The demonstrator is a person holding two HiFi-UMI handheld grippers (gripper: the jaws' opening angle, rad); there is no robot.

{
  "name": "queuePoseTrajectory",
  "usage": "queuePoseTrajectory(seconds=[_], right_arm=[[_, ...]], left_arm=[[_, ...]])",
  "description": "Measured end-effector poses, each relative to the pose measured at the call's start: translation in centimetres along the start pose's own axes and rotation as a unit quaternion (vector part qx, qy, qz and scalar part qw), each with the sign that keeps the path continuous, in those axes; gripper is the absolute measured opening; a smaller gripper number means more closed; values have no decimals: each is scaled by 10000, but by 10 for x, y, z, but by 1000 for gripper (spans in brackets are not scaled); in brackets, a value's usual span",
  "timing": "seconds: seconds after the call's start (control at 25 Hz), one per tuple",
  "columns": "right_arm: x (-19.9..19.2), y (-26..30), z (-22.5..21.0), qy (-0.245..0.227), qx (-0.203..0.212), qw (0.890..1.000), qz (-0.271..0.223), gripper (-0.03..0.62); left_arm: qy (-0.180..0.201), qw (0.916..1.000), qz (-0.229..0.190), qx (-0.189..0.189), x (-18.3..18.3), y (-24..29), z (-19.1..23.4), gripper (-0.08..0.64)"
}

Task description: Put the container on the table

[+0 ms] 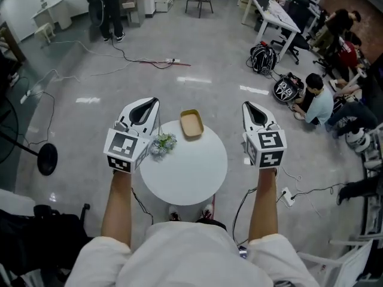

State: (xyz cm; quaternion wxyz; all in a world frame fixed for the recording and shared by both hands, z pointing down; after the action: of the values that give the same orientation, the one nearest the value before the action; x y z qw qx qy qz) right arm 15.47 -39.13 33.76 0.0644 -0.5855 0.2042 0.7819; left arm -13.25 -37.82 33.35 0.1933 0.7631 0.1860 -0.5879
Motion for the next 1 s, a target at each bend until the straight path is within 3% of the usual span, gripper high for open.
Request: queuePoseTrajectory(seconds=[0.4,1.0], right_arm=[[54,-84,-30,-192,-147,9973,-691,12],[62,-106,-30,-414,-68,9963,-745,12]], left_arm=[[492,9970,-600,-51,81,-16,-37,20],[658,9959,-589,-186,89,-14,-65,20]])
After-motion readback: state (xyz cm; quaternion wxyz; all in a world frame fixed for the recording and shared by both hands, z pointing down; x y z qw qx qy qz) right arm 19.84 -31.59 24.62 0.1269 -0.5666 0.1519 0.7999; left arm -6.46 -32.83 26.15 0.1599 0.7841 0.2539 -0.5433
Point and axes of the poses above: the fingertips, and each gripper's own axes: y forward along the fingers, z to its left, x out of its top, the point moved 5 cm from there along -y, backward along the fingers, and after that the axes turned 1 degree about x, right-handed, at the moved point
